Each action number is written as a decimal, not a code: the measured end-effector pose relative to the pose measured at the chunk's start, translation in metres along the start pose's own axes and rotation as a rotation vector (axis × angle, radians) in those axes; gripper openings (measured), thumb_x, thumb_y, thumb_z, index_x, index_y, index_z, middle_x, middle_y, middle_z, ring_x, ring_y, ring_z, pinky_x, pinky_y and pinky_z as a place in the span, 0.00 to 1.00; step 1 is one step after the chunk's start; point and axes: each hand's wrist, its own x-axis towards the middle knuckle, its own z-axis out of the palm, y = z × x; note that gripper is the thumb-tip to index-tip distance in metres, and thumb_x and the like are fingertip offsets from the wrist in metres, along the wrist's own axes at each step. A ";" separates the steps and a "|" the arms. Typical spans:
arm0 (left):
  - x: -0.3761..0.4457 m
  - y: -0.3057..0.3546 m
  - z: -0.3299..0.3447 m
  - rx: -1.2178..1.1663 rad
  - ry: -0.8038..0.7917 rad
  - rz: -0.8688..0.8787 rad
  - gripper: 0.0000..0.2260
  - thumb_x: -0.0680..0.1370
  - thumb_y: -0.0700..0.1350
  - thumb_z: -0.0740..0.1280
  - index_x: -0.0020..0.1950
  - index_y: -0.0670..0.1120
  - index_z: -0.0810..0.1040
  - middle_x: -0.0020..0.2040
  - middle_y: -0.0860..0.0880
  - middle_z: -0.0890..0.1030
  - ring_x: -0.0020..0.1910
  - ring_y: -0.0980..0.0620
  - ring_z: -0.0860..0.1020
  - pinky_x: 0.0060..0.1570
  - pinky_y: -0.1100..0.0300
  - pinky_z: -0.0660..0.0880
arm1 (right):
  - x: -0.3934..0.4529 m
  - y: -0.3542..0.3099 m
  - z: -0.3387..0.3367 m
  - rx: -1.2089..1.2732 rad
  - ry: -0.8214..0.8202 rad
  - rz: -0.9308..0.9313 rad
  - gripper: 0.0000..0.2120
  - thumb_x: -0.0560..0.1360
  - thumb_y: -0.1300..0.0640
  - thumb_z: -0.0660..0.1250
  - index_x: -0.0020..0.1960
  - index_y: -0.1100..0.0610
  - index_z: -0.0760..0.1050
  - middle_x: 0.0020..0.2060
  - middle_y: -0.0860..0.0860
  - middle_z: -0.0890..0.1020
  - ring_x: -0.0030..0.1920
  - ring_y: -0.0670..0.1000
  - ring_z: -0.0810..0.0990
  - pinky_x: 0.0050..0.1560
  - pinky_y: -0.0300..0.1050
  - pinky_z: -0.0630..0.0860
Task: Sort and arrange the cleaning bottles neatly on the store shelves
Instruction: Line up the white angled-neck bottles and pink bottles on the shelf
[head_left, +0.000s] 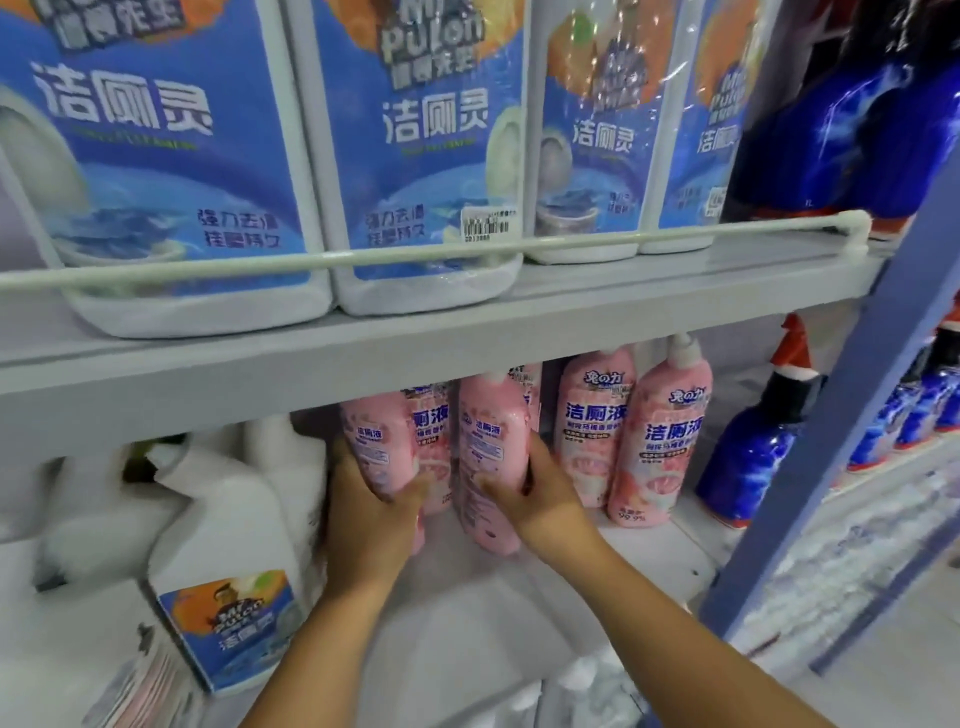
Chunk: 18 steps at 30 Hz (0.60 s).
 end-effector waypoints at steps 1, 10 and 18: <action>-0.001 0.002 0.001 0.000 0.000 0.008 0.38 0.67 0.43 0.81 0.72 0.56 0.68 0.64 0.56 0.80 0.62 0.55 0.80 0.62 0.56 0.74 | 0.000 0.001 -0.001 0.006 -0.014 -0.004 0.26 0.76 0.60 0.74 0.71 0.51 0.69 0.54 0.40 0.81 0.52 0.34 0.81 0.48 0.25 0.76; -0.086 0.023 0.035 0.011 0.218 0.189 0.20 0.71 0.50 0.78 0.59 0.61 0.76 0.57 0.53 0.80 0.56 0.51 0.80 0.57 0.59 0.77 | -0.052 0.015 -0.091 0.067 0.417 -0.199 0.19 0.76 0.58 0.74 0.64 0.47 0.73 0.58 0.38 0.79 0.59 0.42 0.79 0.60 0.42 0.77; -0.053 0.103 0.144 -0.064 -0.174 0.166 0.25 0.77 0.49 0.73 0.72 0.55 0.69 0.69 0.57 0.75 0.69 0.55 0.75 0.65 0.64 0.71 | -0.020 0.036 -0.133 0.001 0.474 -0.020 0.42 0.72 0.52 0.78 0.78 0.52 0.57 0.68 0.46 0.65 0.63 0.44 0.71 0.50 0.24 0.67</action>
